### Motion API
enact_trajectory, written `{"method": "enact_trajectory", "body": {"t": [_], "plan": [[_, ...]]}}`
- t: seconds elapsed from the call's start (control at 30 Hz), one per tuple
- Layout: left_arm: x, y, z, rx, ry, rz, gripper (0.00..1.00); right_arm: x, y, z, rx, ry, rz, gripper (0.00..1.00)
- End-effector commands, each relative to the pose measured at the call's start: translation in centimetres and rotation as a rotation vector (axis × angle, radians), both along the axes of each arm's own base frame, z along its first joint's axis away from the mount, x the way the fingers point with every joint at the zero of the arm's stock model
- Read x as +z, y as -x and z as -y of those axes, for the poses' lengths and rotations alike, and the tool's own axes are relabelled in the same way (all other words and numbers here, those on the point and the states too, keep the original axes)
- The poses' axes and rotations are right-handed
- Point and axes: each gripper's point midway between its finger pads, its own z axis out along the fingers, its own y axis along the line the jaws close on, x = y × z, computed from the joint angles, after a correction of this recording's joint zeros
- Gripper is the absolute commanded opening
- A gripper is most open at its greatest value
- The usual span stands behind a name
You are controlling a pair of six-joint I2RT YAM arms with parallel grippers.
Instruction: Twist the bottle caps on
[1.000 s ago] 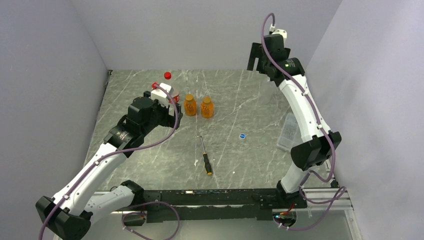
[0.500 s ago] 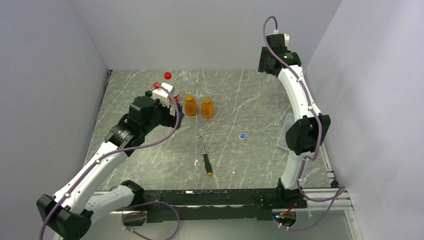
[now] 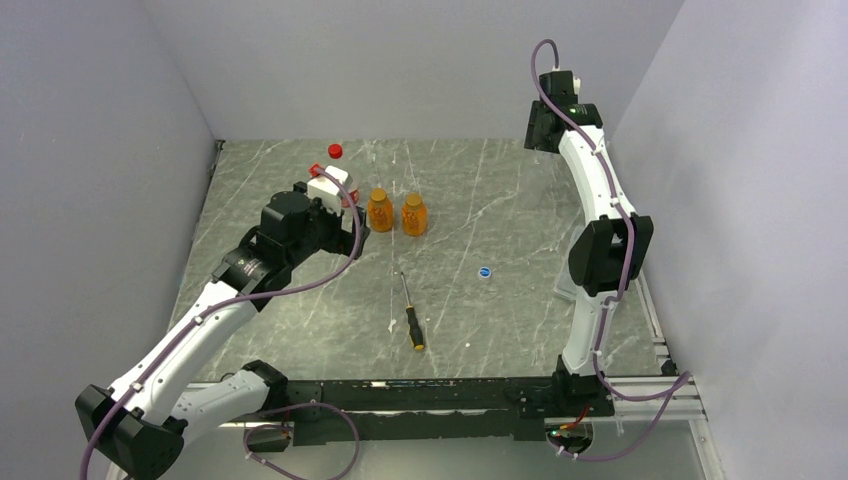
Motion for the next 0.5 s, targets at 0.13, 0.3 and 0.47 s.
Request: {"method": "enact_trajectory", "body": {"t": [0.13,0.3,0.47], "plan": [[2.4,-0.3,0.5,-0.011,0.046,0.043,0.99,0.5,-1.4,-0.1,0.028,-0.024,0.027,0.52],[2.3,-0.3,0.5,-0.011,0.045,0.04,0.99,-0.3,-1.5,-0.1,0.029,-0.027,0.008,0.44],[2.4,-0.3,0.8,-0.024,0.055,0.036,0.99,-0.5,-1.3,-0.1,0.033,-0.036,0.0,0.3]]}}
